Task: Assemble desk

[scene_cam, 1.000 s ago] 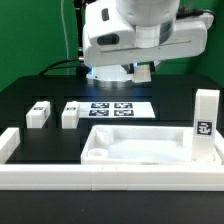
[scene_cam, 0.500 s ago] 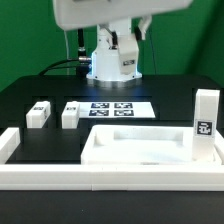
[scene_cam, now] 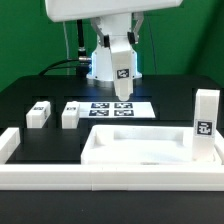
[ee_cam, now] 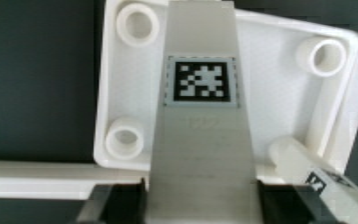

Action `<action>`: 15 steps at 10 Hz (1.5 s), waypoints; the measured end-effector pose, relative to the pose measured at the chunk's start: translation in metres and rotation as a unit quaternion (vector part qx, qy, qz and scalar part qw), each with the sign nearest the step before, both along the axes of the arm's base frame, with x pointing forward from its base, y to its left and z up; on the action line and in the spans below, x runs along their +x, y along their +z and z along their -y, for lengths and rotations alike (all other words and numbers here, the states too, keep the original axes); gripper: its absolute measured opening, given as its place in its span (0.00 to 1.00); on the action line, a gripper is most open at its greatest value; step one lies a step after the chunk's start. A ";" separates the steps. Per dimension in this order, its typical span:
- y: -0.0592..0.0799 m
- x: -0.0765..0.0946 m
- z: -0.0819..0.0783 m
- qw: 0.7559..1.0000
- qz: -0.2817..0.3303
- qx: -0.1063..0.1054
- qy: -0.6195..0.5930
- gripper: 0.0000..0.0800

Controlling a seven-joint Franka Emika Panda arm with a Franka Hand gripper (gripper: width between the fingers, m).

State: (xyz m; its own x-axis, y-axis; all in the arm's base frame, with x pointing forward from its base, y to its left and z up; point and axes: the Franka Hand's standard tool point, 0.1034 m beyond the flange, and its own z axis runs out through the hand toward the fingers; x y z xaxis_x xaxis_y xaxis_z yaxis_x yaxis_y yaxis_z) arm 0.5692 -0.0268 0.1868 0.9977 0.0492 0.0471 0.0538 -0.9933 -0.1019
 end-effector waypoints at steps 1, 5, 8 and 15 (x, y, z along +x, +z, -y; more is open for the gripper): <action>0.004 0.008 -0.001 1.000 0.013 0.016 -0.001 0.36; 0.013 0.035 0.031 0.977 0.212 -0.025 -0.023 0.36; 0.016 0.031 0.065 0.950 0.291 -0.111 -0.009 0.36; 0.010 0.062 0.014 0.983 0.182 -0.002 0.002 0.36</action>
Offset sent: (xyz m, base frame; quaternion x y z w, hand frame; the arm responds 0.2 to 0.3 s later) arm 0.0062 -0.0047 0.0016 -0.0150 0.3023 0.0024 0.9531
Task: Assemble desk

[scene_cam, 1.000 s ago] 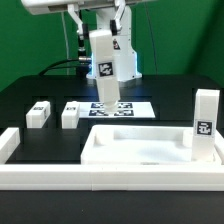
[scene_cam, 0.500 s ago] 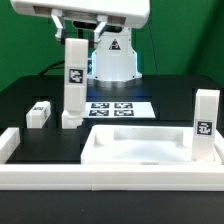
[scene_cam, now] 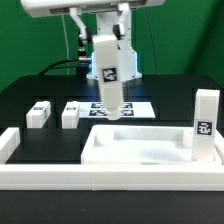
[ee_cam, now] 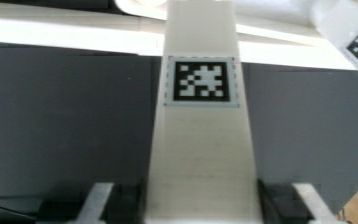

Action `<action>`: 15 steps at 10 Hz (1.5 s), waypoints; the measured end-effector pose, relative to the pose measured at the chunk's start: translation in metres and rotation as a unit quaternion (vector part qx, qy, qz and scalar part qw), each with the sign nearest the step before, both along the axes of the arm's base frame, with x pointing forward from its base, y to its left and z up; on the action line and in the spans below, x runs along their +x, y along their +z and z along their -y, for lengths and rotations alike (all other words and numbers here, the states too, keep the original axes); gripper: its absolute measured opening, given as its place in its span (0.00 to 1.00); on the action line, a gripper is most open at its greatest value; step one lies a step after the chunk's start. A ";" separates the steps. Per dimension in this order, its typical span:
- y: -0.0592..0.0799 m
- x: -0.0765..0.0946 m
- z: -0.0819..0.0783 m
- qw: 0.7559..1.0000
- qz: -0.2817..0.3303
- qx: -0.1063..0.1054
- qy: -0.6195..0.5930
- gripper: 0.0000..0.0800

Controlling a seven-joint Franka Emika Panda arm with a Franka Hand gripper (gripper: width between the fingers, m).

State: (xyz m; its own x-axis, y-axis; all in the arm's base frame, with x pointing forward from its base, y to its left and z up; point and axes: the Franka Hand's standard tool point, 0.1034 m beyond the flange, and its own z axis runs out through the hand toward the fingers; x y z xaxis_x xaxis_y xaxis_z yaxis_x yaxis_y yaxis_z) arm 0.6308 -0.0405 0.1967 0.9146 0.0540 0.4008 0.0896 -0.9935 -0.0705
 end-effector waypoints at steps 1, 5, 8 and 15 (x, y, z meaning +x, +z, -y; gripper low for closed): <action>-0.008 0.000 -0.003 1.000 0.008 -0.008 -0.001 0.36; -0.025 -0.005 0.015 0.998 0.043 -0.041 -0.016 0.36; -0.035 -0.008 0.021 0.997 0.049 -0.052 -0.022 0.36; -0.057 -0.011 0.024 0.997 0.044 -0.058 -0.026 0.36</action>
Offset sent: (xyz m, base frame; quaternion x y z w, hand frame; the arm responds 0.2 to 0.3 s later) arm -0.0013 -0.0148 -0.0110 -0.0138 0.0547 -0.0039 0.9984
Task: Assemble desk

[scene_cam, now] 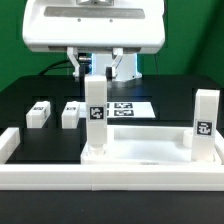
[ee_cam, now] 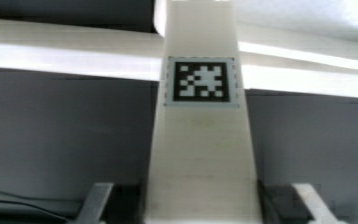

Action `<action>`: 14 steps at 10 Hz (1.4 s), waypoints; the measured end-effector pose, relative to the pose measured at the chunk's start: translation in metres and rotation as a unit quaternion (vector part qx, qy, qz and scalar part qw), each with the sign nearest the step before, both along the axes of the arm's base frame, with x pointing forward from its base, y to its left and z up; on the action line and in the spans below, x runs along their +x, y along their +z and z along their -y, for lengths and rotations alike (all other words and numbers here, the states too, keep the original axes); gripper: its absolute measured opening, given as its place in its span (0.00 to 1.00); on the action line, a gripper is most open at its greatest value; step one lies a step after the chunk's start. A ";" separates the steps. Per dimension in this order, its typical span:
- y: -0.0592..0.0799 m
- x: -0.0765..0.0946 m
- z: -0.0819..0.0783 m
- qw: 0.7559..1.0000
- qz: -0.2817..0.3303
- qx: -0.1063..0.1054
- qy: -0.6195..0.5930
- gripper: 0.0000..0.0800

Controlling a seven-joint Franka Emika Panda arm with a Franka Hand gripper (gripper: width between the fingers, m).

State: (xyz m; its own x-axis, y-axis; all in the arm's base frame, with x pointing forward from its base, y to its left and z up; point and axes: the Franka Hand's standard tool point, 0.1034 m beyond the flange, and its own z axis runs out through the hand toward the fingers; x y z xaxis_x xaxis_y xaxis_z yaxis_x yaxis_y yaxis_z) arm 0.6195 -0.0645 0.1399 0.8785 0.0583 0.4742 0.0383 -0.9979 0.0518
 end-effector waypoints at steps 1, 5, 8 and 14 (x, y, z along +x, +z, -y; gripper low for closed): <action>-0.005 -0.001 0.001 1.000 0.000 -0.002 -0.001 0.36; -0.005 0.004 0.000 0.999 0.043 -0.026 -0.006 0.36; -0.005 0.004 0.000 0.999 0.043 -0.026 -0.006 0.45; -0.005 0.004 0.000 0.999 0.043 -0.026 -0.006 0.80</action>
Offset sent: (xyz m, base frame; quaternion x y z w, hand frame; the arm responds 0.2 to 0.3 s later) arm -0.0066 0.0140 -0.0220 0.0039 0.0353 0.0186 0.9992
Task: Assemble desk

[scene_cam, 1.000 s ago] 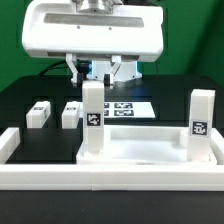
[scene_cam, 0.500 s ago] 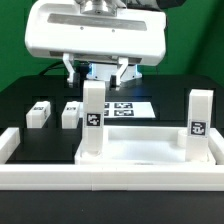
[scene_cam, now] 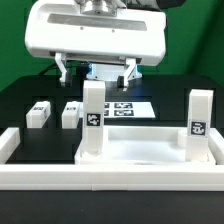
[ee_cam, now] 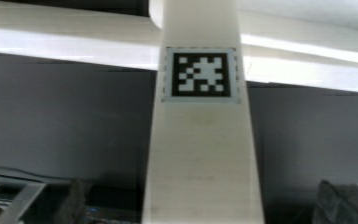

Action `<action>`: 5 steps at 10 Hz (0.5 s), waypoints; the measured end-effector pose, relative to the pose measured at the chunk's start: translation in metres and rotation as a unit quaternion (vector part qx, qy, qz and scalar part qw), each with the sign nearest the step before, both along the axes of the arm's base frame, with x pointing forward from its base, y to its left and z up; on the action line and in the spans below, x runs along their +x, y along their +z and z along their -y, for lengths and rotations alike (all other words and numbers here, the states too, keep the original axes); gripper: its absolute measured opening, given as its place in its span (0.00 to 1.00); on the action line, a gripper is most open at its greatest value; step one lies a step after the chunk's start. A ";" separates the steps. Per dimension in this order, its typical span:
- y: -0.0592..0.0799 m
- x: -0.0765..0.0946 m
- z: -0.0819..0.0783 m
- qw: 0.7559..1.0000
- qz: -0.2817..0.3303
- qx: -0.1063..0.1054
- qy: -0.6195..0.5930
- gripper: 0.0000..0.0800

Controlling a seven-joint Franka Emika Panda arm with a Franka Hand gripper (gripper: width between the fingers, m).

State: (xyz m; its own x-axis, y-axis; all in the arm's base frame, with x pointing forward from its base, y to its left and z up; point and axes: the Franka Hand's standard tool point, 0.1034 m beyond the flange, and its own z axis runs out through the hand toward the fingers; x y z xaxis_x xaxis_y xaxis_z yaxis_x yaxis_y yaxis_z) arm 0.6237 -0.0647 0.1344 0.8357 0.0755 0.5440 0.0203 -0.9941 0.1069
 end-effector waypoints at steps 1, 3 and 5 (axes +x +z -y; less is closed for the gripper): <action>-0.003 -0.002 -0.002 1.000 -0.019 0.011 0.003 0.81; 0.013 0.000 -0.013 0.992 -0.103 0.075 0.010 0.81; 0.014 0.006 -0.012 0.988 -0.123 0.089 0.012 0.81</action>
Offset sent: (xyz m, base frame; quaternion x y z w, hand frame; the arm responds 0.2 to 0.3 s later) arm 0.0096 0.0057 0.0209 0.0876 -0.1480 0.0039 0.9851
